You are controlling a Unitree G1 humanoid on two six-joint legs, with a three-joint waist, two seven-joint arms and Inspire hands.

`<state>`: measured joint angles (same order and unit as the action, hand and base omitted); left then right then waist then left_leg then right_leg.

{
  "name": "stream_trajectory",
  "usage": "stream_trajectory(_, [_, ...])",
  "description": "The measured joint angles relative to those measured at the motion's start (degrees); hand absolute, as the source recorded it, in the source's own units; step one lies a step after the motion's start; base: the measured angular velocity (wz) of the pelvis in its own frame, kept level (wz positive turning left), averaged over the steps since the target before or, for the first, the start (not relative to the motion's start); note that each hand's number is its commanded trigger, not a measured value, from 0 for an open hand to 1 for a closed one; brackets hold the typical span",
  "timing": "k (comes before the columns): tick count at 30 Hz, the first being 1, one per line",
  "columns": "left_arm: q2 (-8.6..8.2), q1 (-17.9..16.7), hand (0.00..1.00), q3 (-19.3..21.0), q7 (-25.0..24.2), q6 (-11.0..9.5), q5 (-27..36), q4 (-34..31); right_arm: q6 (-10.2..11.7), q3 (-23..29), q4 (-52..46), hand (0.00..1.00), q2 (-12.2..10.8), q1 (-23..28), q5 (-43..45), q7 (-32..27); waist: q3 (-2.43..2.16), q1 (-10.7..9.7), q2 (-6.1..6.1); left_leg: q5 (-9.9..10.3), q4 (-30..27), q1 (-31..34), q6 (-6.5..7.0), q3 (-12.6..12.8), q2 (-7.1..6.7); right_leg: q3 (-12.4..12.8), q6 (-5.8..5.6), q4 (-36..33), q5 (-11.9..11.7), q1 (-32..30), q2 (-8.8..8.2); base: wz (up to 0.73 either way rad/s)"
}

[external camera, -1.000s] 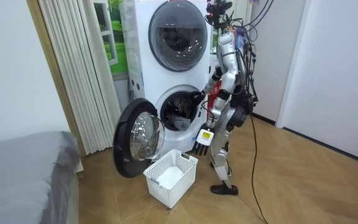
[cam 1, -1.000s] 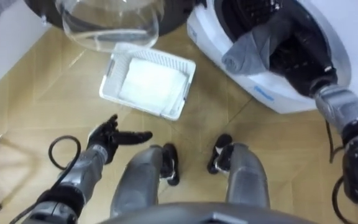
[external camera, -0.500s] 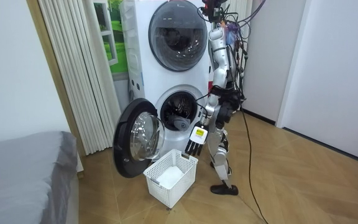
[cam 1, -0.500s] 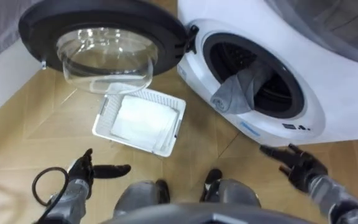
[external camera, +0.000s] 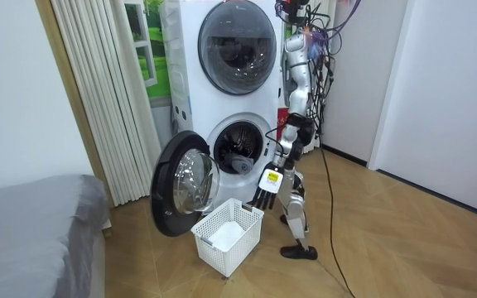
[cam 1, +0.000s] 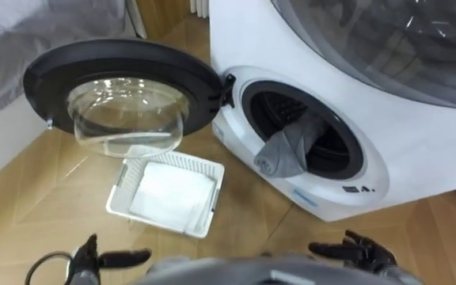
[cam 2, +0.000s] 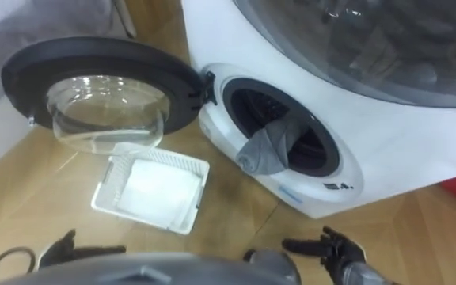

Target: Put towel into washing machine

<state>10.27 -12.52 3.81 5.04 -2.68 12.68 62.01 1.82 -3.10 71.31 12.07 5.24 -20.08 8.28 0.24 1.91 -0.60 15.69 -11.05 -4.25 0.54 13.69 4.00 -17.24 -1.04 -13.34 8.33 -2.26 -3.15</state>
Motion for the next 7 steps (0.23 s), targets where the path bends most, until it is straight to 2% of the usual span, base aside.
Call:
stream_trajectory(3, [-0.87, -0.75, 0.00, 0.60, 1.01, 0.35, -0.03, 0.51, -0.02, -0.03, 0.55, 0.00, -0.77, 0.31, 0.22, 0.43, 0.05, 0.04, -0.33, -0.14, 0.63, -0.63, -0.26, 0.01, 0.16, 0.17, -0.09, 1.26, -0.10, 0.79, 0.61, 0.00])
stream_trajectory(7, [-1.63, -0.71, 0.00, 0.56, 1.68, 1.85, -0.02, 0.73, -0.62, -0.01, 2.50, 0.00, -1.30, -0.31, 0.21, 0.66, 0.13, -0.12, -0.69, -0.21, 0.71, -1.10, -0.40, -0.52, 0.20, 0.29, -0.04, 2.90, -0.30, 1.98, 1.23, 0.03])
